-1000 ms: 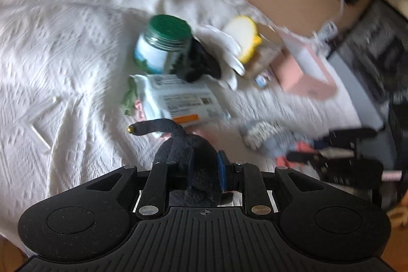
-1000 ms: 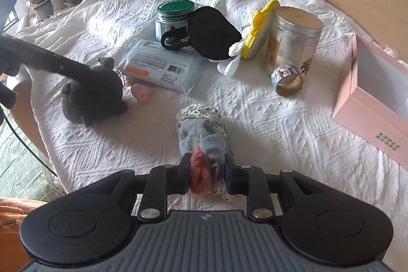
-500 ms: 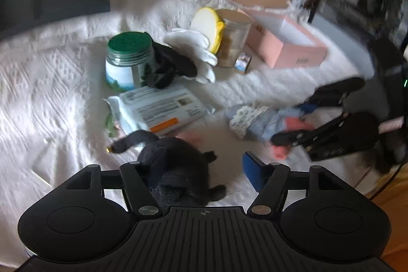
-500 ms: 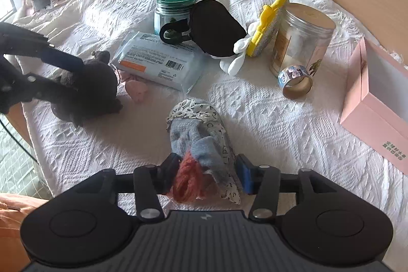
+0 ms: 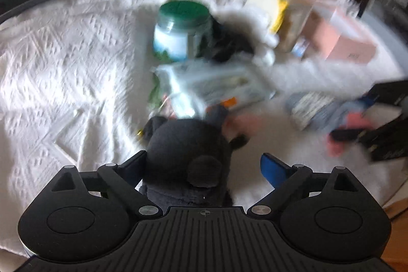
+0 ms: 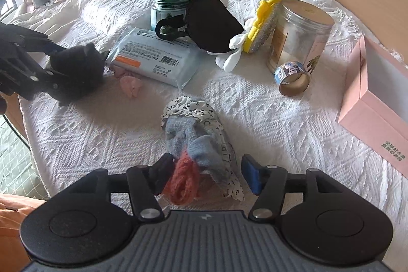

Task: Organize soft objects
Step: 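Lift the black plush with the left gripper while the right gripper lifts the sock bundle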

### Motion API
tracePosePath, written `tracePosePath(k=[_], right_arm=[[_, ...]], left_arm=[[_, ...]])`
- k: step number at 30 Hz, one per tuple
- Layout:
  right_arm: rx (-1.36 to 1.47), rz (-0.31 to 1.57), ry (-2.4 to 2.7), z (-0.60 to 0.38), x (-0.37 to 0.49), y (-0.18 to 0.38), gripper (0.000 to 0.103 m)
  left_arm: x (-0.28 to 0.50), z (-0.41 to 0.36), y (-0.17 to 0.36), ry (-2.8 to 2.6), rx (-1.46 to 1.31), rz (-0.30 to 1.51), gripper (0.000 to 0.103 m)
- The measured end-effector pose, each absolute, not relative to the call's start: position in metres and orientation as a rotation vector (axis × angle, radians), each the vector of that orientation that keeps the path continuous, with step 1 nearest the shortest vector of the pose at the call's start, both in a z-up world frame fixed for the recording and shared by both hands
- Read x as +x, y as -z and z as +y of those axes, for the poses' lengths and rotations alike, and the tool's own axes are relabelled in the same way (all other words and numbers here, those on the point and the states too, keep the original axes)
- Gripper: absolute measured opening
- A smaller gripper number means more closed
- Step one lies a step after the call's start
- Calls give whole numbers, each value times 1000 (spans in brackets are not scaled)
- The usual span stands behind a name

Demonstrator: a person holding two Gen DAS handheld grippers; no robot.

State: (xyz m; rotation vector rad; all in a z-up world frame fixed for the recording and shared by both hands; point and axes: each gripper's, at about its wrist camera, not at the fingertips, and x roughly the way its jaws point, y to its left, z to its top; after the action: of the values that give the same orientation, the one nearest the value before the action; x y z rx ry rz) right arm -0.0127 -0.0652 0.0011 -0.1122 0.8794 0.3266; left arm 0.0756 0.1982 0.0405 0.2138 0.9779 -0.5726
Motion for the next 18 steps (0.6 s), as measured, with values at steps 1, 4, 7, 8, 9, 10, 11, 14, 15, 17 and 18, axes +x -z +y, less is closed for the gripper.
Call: tracePosePath(k=[1, 4, 7, 8, 9, 10, 11, 14, 15, 17, 18], right_arm=[[-114, 879, -326, -66, -13, -1, 61], [-117, 878, -322, -68, -13, -1, 62], [-114, 880, -319, -71, -12, 0, 63], [-112, 880, -321, -71, -12, 0, 63], [-114, 880, -322, -71, -11, 0, 63], [-118, 877, -325, -70, -11, 0, 63], [-121, 875, -328, -70, -11, -1, 63], [-132, 857, -337, -69, -11, -4, 63], [-133, 852, -340, -69, -11, -5, 63], [-134, 853, -350, -69, -10, -4, 63], [-136, 854, -356, -68, -9, -4, 63]], left_arm=[[74, 199, -35, 566, 228, 1001, 96], [71, 202, -23, 559, 207, 1012, 93], [72, 209, -26, 547, 129, 998, 92], [71, 211, -28, 546, 109, 989, 92], [71, 214, -30, 550, 93, 977, 91], [70, 218, -33, 556, 79, 961, 91], [69, 221, -36, 561, 67, 949, 91], [64, 224, -42, 589, 32, 926, 90], [62, 224, -42, 599, 24, 930, 90], [57, 221, -41, 606, 21, 939, 90], [56, 218, -37, 604, 15, 945, 90]])
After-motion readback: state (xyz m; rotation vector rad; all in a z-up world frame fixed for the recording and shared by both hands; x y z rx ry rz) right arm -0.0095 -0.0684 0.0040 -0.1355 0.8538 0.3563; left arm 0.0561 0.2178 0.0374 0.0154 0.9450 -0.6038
